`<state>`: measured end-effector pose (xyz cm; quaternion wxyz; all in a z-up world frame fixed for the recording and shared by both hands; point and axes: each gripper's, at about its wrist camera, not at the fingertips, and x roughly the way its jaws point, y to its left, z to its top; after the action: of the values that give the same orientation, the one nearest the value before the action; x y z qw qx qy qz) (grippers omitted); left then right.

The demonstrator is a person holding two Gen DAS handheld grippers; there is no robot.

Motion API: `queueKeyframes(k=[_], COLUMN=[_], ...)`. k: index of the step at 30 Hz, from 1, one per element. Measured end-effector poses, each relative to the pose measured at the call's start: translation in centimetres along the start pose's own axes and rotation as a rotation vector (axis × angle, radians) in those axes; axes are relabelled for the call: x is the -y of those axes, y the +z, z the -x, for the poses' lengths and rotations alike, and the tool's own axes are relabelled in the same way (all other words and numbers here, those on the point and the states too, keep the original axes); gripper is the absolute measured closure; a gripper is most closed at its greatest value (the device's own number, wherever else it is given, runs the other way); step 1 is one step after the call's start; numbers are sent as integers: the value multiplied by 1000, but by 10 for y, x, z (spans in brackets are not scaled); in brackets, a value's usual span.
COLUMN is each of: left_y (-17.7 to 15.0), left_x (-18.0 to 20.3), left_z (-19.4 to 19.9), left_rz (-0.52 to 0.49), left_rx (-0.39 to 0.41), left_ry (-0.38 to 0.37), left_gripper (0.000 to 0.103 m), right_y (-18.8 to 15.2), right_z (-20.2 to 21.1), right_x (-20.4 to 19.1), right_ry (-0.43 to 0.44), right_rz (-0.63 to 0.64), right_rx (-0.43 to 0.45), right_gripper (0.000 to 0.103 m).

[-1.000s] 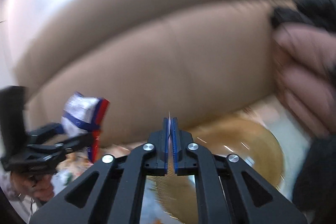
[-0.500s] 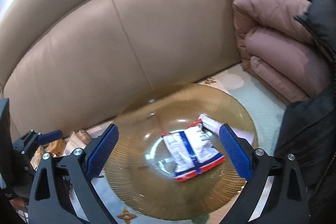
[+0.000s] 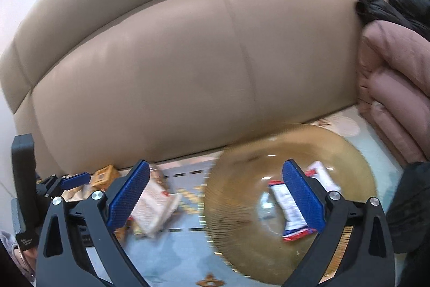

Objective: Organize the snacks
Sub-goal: 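Move both grippers back to the snack pile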

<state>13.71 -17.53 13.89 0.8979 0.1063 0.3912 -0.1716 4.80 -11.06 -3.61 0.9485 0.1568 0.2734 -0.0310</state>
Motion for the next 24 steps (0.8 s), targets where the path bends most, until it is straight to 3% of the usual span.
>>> queueKeyframes(k=[10, 16, 24], left_y=[-33, -69, -114], left_x=[-93, -147, -199], left_z=[27, 42, 38], left_rz=[203, 249, 298], left_rx=[3, 2, -12], left_ry=[113, 230, 301], left_gripper=[3, 3, 3], right_y=[-17, -46, -101], right_z=[-29, -48, -86], right_x=[-74, -116, -166], right_ry=[146, 228, 334], right_rz=[64, 101, 126], right_rx=[-67, -116, -197], right_gripper=[5, 5, 5])
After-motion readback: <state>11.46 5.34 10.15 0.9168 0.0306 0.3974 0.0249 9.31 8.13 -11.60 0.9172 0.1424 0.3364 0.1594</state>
